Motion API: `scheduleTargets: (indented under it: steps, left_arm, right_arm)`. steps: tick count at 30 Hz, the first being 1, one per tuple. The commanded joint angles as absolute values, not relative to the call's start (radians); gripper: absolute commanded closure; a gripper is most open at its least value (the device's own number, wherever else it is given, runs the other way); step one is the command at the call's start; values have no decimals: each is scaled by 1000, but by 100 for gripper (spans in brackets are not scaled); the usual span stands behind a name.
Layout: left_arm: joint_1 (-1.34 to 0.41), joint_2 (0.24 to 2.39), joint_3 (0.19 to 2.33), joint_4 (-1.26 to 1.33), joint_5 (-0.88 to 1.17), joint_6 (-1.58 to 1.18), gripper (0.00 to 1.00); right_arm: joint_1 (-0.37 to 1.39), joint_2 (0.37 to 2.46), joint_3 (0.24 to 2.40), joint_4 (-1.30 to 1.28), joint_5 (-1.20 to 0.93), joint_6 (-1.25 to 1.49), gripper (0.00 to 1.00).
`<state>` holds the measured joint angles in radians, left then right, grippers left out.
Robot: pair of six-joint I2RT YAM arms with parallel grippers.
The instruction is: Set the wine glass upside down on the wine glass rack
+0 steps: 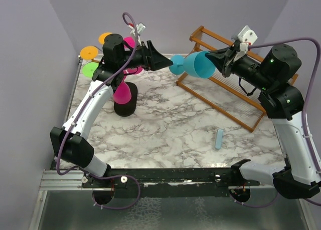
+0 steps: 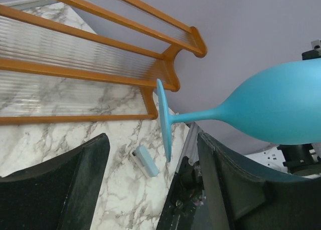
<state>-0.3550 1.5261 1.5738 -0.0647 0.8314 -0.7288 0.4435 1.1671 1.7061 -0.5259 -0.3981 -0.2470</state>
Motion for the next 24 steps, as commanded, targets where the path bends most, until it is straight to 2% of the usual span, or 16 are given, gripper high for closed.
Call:
scheduleTargets:
  steps: [1,11,14,20,24]
  left_arm:
    - [-366,1524,1548,50,909,-807,30]
    - [-387,1533,1537,52,929,-802,55]
    - [-388,1532,1536,34,929,-788,67]
    - [-389,1531,1543,1,916,-773,75]
    - [-390,1531,1539,-9,909,-778,88]
  right_arm:
    - [439,1177,1709,-483,-456,-212,98]
    - [436,1197,1717,-480,-472,-212,98]
    - [436,1197,1716,-480,-466,-217,98]
    - [436,1198,1711,-479,-464,-222,98]
    - [435,1198,1706,-477,-462,-230,98]
